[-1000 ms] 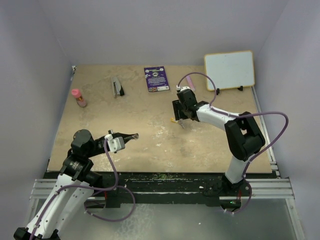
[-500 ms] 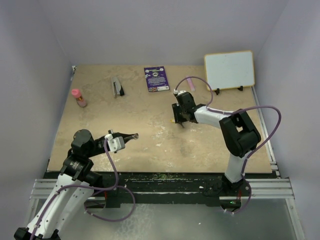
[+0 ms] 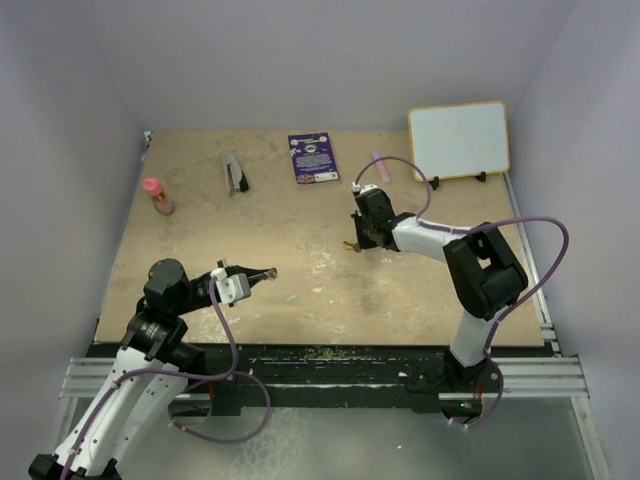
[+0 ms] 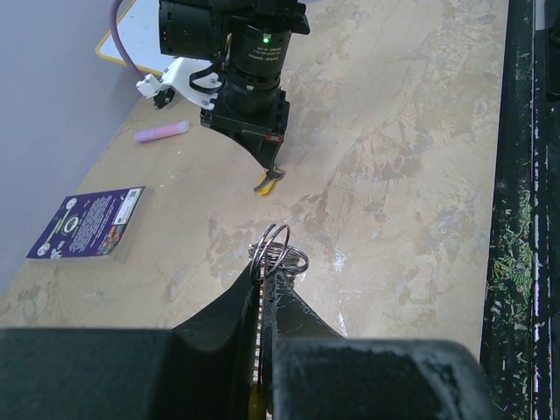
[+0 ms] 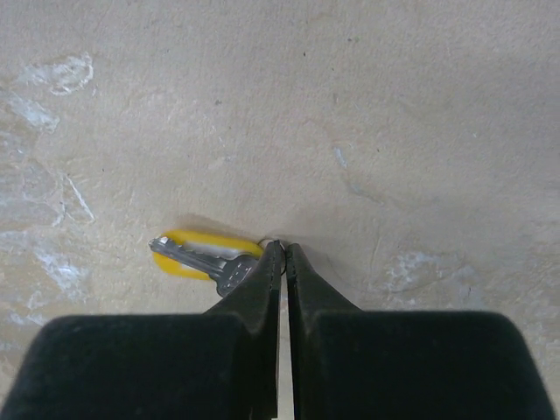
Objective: Put the keys on the keyring
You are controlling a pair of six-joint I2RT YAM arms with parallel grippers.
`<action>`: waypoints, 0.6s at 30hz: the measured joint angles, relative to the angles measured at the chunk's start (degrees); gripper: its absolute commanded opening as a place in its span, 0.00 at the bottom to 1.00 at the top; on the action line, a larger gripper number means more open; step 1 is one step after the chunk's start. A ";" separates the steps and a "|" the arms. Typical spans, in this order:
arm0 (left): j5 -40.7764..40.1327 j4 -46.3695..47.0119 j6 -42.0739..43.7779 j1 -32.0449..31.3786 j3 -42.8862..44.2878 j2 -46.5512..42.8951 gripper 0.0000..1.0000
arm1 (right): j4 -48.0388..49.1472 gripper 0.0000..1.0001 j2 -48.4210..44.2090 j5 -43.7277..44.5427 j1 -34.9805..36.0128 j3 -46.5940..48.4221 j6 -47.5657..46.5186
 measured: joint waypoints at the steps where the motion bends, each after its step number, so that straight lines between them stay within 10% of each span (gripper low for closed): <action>1: 0.00 -0.02 0.00 0.00 0.00 0.00 0.03 | -0.24 0.00 -0.33 0.15 0.04 -0.26 0.00; 18: -1.46 1.40 0.04 0.02 0.00 -0.13 0.03 | -1.88 0.00 -24.02 -3.10 2.73 -5.62 -0.11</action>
